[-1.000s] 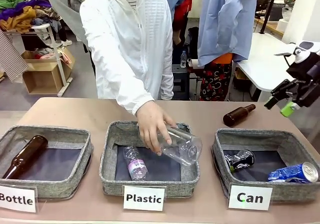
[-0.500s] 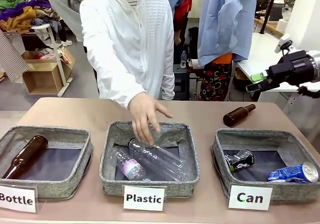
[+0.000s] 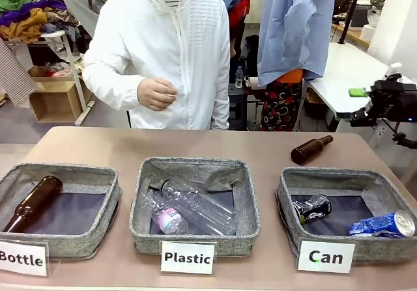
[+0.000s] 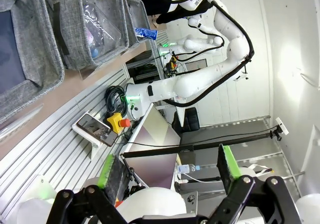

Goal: Sort the can waste into the basket.
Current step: Pick up the can waste from the table and place it in the right Fabric basket.

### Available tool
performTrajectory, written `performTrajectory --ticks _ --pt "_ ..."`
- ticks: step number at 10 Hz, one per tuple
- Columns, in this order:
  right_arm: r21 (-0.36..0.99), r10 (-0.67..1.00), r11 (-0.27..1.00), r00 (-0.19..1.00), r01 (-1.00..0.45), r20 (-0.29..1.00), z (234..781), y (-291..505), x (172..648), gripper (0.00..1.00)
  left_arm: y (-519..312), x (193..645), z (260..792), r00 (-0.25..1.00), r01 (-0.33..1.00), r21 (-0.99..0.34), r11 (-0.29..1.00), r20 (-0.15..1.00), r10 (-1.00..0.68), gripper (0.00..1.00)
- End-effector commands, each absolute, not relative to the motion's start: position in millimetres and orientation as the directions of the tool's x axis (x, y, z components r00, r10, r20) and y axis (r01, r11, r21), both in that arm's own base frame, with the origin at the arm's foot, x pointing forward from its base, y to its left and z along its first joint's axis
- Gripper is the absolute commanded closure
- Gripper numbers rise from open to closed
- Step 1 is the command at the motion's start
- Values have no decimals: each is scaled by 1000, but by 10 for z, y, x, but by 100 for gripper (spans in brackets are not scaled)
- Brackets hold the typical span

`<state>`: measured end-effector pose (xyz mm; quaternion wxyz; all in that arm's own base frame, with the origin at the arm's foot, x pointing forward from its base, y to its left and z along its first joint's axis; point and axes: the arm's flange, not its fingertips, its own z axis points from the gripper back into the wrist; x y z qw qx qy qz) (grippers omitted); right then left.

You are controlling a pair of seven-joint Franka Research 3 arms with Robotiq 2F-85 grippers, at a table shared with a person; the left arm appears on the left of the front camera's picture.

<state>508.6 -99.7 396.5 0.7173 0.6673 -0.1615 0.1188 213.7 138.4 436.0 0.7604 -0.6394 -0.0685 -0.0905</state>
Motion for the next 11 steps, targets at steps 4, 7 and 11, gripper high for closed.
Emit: performTrajectory --ticks 4,7,11 --pt "899 305 193 895 -392 325 4163 -1152 4236 0 1379 2109 4384 976 217 -964 155 212 -48 0" --pt "905 331 168 887 -391 322 4203 -1180 4297 0 1379 2109 4384 976 217 -964 155 212 -48 0" --pt "905 331 168 887 -391 322 4203 -1180 4297 0 1379 2109 4384 976 217 -964 155 212 -48 0"
